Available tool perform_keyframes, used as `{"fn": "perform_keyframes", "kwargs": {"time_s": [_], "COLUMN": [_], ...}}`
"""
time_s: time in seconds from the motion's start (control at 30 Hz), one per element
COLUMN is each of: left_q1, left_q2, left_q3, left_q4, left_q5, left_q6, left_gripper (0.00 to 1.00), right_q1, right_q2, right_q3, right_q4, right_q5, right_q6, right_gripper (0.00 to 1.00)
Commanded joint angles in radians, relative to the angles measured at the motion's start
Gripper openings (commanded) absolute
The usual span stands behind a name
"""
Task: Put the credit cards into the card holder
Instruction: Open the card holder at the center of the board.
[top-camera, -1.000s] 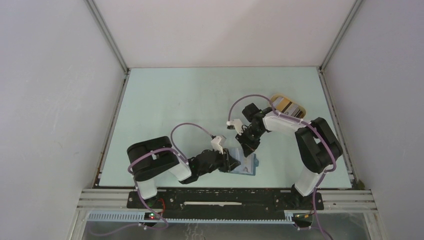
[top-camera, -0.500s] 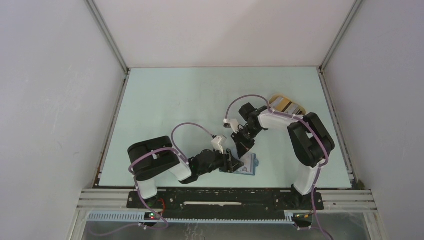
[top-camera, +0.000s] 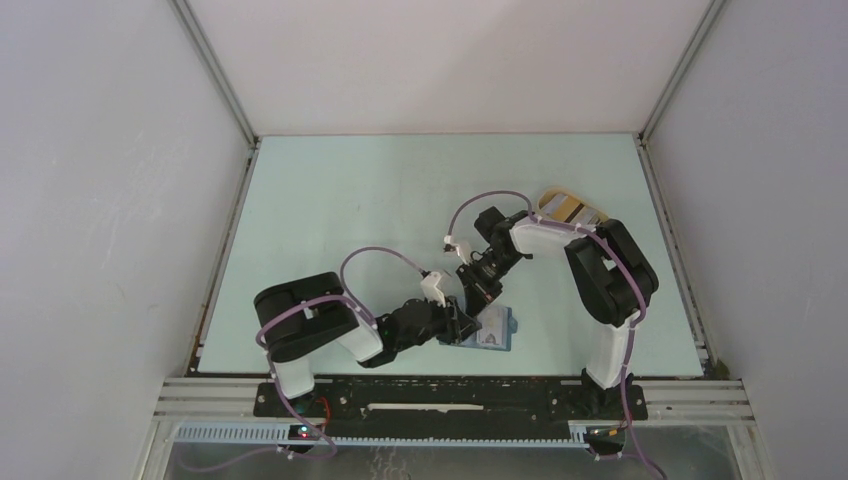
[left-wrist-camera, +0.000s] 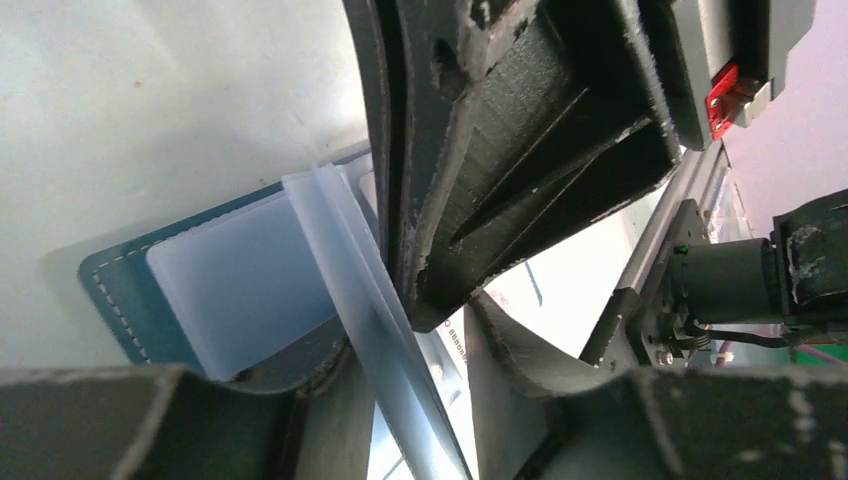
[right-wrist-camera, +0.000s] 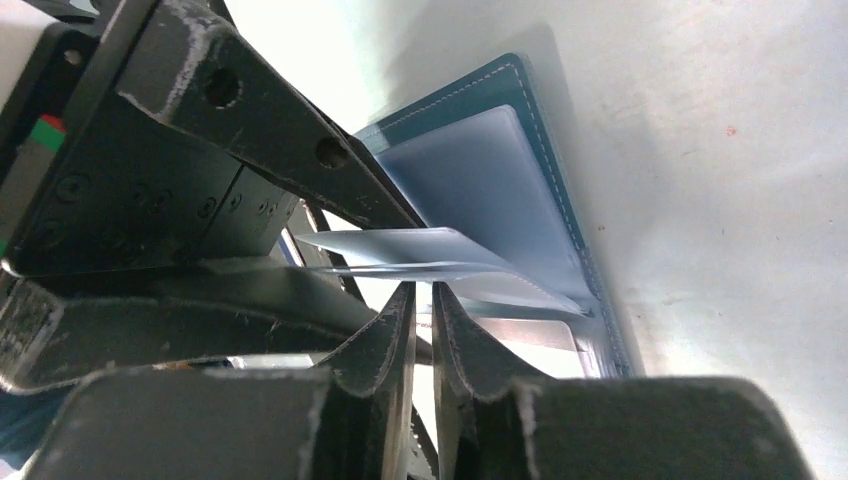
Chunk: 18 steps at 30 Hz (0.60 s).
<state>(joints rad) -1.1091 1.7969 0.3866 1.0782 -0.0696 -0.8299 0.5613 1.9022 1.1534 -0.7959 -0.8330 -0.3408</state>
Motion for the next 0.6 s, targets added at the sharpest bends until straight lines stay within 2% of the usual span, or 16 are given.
{"fn": "perform_keyframes", "kwargs": {"time_s": [0.0, 0.27, 0.57], "left_q1": [0.003, -0.002, -0.005], "left_q2": [-0.057, -0.19, -0.357], "left_q3": [-0.002, 0.004, 0.028], "left_q4": [-0.108, -0.331, -0.684], "left_q5": [-0.079, -0.174, -0.286], "left_q6": [-0.023, -0.036, -0.052], "left_gripper": [0.38, 0.37, 0.39], "right_q1": [-0.007, -0.006, 0.01], "right_q2": [0.003, 0.01, 0.021], "right_q3": [0.028, 0.025, 0.026], "right_q4": [0.0, 0.009, 0.007], "right_q5": [0.026, 0.084, 0.141], "right_q6": [0.026, 0.024, 0.014], "right_gripper": [0.19, 0.2, 0.22]}}
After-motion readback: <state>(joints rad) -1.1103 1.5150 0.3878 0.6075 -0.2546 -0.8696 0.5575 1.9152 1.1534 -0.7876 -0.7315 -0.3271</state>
